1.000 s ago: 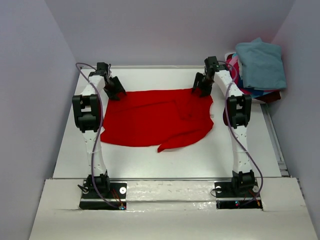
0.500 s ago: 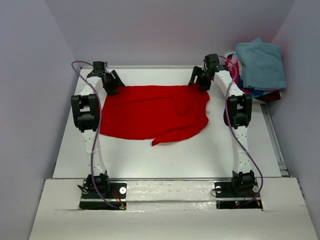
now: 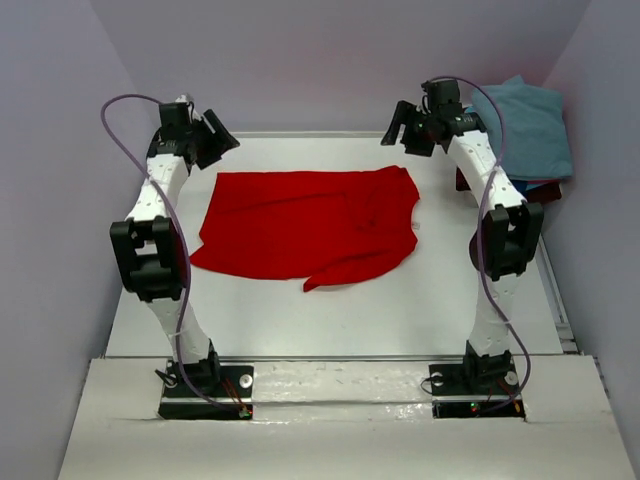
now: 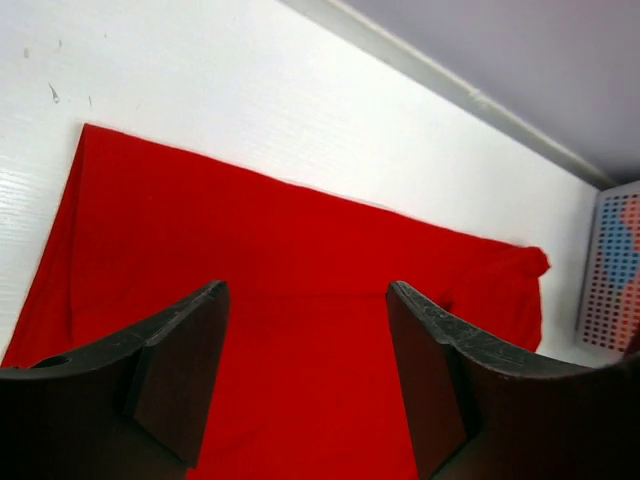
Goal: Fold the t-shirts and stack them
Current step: Fold the tshirt
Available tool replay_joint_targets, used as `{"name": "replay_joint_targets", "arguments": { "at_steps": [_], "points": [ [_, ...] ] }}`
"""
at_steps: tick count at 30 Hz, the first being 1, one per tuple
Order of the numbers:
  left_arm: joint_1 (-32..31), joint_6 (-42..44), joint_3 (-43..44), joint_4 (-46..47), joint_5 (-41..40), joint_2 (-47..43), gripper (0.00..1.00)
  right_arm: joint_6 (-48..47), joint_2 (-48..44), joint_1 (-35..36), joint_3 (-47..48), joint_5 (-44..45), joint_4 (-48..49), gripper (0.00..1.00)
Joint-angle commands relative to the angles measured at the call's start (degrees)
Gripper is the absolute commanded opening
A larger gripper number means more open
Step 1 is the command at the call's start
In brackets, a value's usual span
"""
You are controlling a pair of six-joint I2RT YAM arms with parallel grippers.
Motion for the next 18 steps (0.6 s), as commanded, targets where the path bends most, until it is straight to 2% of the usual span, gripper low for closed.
{"name": "replay_joint_targets", "arguments": {
  "at_steps": [1, 2, 3, 5, 6, 12, 18],
  "points": [
    [-2.22, -1.87, -5.81, -2.94, -4.74, -10.68, 0.75, 1.58, -5.66, 4.10, -9.47, 0.17, -3.40, 0.79],
    [-2.93, -1.78, -8.35, -4.60, -6.13, -11.83, 0.75, 2.19, -7.06, 4.11, -15.06, -0.09, -3.13, 0.78],
    [-3.72, -1.43, -9.85, -5.23, -6.15, -13.06, 0.75, 2.20, -8.30, 4.89, -15.12, -0.71, -2.78, 0.78],
    [-4.86, -0.65, -13.10, -6.55, -8.34, -16.75, 0.76, 3.25, -11.29, 5.60, -22.48, -2.82, -2.86, 0.72],
    [-5.48, -0.73, -17.38, -6.64, -8.96, -19.37, 0.76, 3.69, -12.08, 6.47, -26.59, -3.60, -2.95, 0.70],
    [-5.48, -0.90, -31.46, -5.77, -8.87, -26.16, 0.76, 4.04, -18.58, 13.05, -37.08, -4.41, -4.27, 0.63],
    [-5.48, -1.17, -36.84, -4.80, -8.08, -27.84, 0.76, 7.47, -24.04, 18.78, -44.64, -5.37, -2.43, 0.62]
  ]
}}
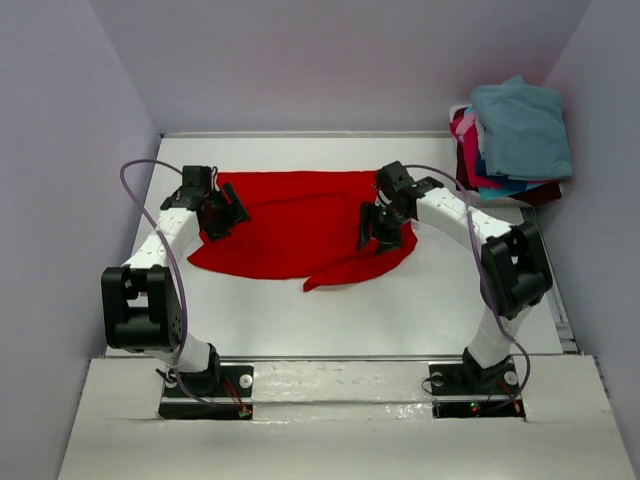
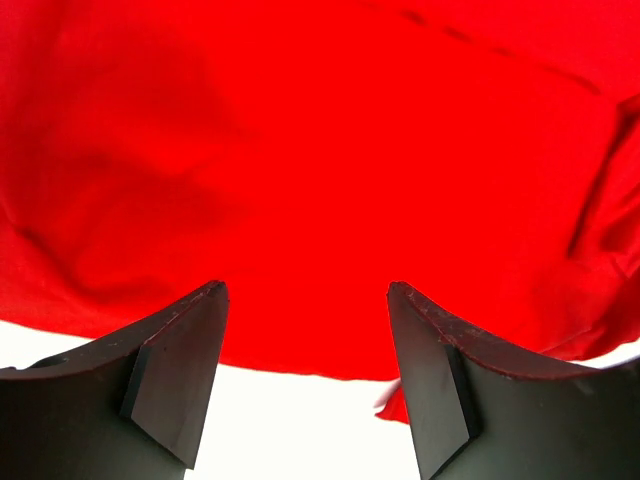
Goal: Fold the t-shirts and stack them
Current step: Fold the tshirt
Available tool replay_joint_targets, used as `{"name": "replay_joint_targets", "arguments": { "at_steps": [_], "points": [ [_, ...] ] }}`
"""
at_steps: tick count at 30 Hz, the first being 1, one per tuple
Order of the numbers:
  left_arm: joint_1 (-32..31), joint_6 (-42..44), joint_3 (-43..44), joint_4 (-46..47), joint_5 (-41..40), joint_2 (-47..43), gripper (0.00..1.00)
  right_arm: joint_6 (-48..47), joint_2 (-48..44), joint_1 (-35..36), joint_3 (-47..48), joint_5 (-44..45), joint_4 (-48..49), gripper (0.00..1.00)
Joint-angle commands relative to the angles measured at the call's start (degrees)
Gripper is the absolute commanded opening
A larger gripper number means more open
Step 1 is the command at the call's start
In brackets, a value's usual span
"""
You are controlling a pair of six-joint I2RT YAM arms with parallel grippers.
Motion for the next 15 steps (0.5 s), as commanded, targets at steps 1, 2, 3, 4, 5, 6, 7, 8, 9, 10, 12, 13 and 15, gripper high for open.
{"name": "replay_joint_targets", "arguments": {
  "at_steps": [1, 2, 3, 4, 5, 6, 7, 8, 9, 10, 12, 13, 15],
  "points": [
    [0.11, -0.05, -1.51, 1.48, -0.15, -3.60, 0.76, 3.30, -7.08, 4.44, -2.64, -1.48, 1.92, 0.62],
    [0.11, 0.03, -1.59, 1.65, -0.06, -3.60, 0.76, 3.74, -7.43, 5.15, -3.60, -1.48, 2.01, 0.62],
    [0.11, 0.04, -1.60, 1.65, -0.06, -3.42, 0.76, 4.09, -7.78, 5.77, -4.13, -1.65, 2.27, 0.62],
    [0.11, 0.30, -1.51, 1.57, 0.29, -2.90, 0.76, 5.14, -8.22, 7.60, -4.48, -2.00, 2.71, 0.62],
    [0.11, 0.47, -1.33, 1.57, 0.38, -2.20, 0.76, 6.02, -8.31, 8.66, -4.92, -2.01, 3.06, 0.62],
    [0.11, 0.65, -1.25, 1.48, 0.38, -2.19, 0.76, 6.03, -8.14, 9.81, -4.93, -1.92, 3.07, 0.62],
    [0.11, 0.74, -1.16, 1.39, 0.47, -1.41, 0.76, 6.81, -8.05, 10.95, -4.93, -1.57, 3.07, 0.62],
    [-0.41, 1.00, -1.07, 1.74, 0.64, -1.14, 0.76, 7.17, -7.44, 13.22, -4.93, -0.70, 3.24, 0.62],
    [-0.42, 1.09, -0.98, 1.92, 0.73, -0.70, 0.76, 7.43, -7.18, 14.20, -5.01, -0.25, 3.50, 0.62],
    [-0.42, 1.09, -0.98, 1.92, 1.08, 0.00, 0.76, 7.96, -6.91, 15.17, -5.02, 0.19, 4.11, 0.62],
    [-0.42, 1.18, -0.89, 2.35, 1.26, 0.36, 0.76, 8.22, -5.42, 16.75, -4.75, 1.94, 4.47, 0.62],
    [-0.42, 1.26, -0.98, 2.70, 1.17, 0.53, 0.76, 8.31, -4.89, 17.98, -4.40, 2.82, 4.56, 0.62],
    [-0.42, 1.35, -1.16, 3.06, 1.35, 0.97, 0.76, 8.14, -3.40, 19.66, -2.56, 5.72, 4.12, 0.62]
  ]
}}
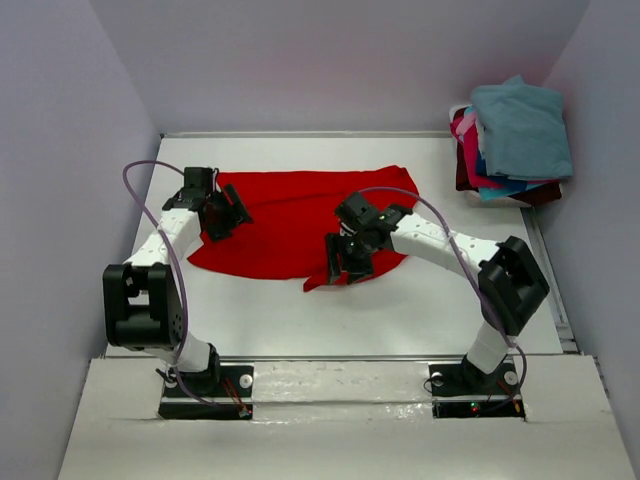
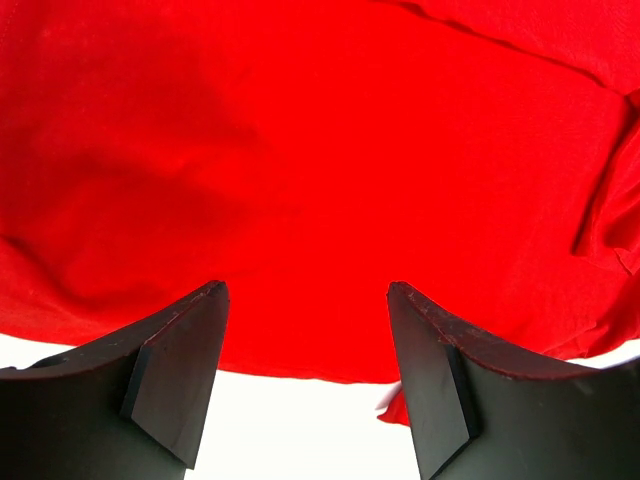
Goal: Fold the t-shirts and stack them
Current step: Fold the tshirt
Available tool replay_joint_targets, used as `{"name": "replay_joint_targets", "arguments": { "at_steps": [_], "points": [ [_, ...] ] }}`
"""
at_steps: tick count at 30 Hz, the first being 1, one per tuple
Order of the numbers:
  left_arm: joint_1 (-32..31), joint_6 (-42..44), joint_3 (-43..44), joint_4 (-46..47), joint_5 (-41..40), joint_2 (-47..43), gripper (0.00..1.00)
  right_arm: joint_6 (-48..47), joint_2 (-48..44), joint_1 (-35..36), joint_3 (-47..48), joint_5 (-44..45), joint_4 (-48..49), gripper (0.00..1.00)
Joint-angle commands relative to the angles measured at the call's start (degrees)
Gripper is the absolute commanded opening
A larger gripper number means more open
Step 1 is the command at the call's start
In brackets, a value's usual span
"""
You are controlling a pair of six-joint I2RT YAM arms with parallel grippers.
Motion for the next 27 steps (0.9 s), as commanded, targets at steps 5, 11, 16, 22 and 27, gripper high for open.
{"name": "replay_joint_targets", "arguments": {
  "at_steps": [5, 11, 16, 22, 27],
  "points": [
    [-0.24, 1.53, -0.33, 2.23, 0.93, 1.33, 0.76, 0.02, 6.52, 5.87, 7.34, 9.22, -0.01, 0.62],
    [-0.24, 1.88, -0.15, 2.58, 1.37, 2.29, 0.76, 3.18, 11.01, 6.59, 11.83, 9.67, -0.90, 0.63],
    [-0.24, 2.23, 0.64, 2.41, 1.72, 2.91, 0.76, 6.43, 13.65, 6.59, 15.61, 8.00, -3.79, 0.64],
    [-0.24, 3.20, 1.34, 1.97, 1.72, 3.52, 0.76, 6.62, 13.47, 7.21, 17.19, 6.76, -3.45, 0.64],
    [-0.24, 3.55, 1.52, 1.97, 2.25, 4.40, 0.76, 3.71, 17.77, 8.26, 20.44, 4.92, -3.18, 0.64]
  ]
}}
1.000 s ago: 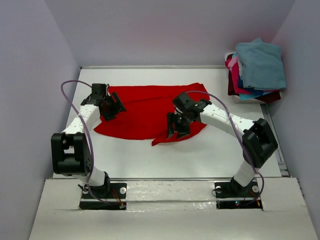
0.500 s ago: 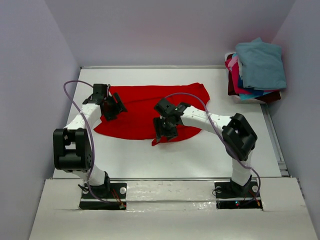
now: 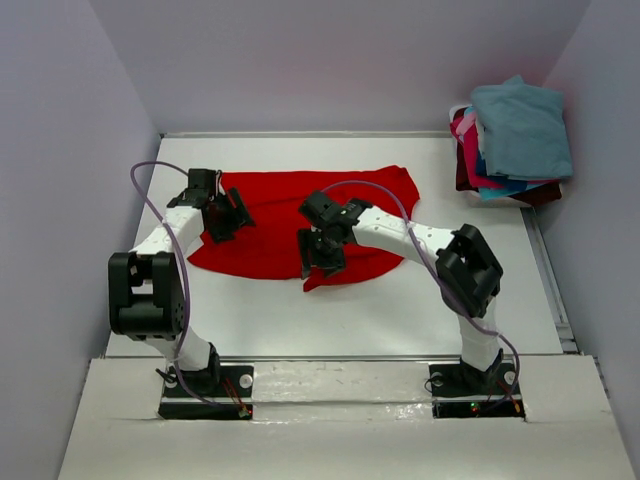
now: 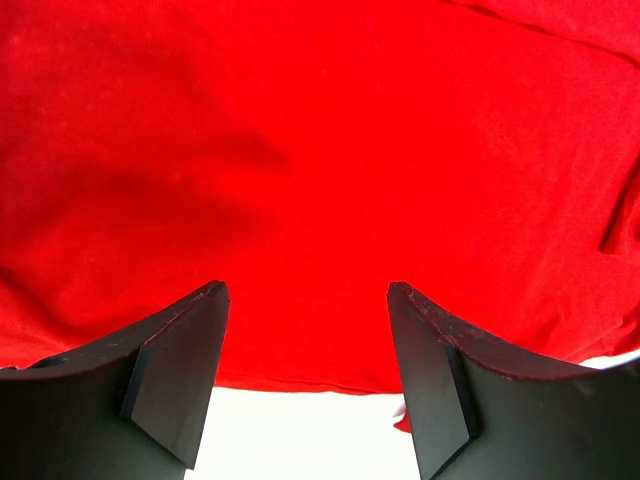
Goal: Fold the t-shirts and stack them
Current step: Fold the tshirt
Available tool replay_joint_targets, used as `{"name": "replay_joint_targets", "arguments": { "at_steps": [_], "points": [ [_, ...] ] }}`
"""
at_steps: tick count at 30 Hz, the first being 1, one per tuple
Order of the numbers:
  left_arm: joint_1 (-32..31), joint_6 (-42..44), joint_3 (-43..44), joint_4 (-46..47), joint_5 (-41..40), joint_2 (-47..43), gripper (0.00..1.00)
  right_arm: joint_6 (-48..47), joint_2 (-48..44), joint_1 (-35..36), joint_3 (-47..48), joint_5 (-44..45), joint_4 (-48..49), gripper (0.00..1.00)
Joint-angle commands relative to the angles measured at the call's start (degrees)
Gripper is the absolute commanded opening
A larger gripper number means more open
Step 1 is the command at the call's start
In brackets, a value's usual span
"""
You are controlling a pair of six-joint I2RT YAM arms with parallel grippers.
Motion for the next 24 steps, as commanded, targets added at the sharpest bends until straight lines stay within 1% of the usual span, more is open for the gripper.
{"name": "replay_joint_targets", "arguments": {
  "at_steps": [1, 6, 14, 17, 21, 24],
  "points": [
    [-0.24, 1.72, 1.69, 0.24, 0.79, 0.93, 0.76, -1.71, 3.81, 2.20, 4.84, -1.97, -1.17, 0.64],
    [-0.24, 2.16, 2.40, -0.11, 0.44, 1.19, 0.76, 0.31, 3.82, 2.73, 4.23, -4.69, -1.44, 0.64],
    [-0.24, 2.16, 2.05, 0.15, 0.61, 1.72, 0.76, 0.84, 5.13, 3.26, 3.79, -3.55, -2.15, 0.63],
    [-0.24, 2.25, 1.52, 0.41, 0.61, 1.72, 0.76, 0.32, 7.06, 3.26, 5.45, -2.24, -2.85, 0.63],
    [-0.24, 2.16, 1.25, 0.59, 0.79, 1.55, 0.76, 0.05, 9.17, 3.26, 7.75, -2.58, -3.46, 0.63],
    [-0.24, 2.16, 0.99, 0.68, 0.61, 1.55, 0.76, -0.39, 11.54, 3.79, 10.73, -3.37, -4.43, 0.60]
  ]
}}
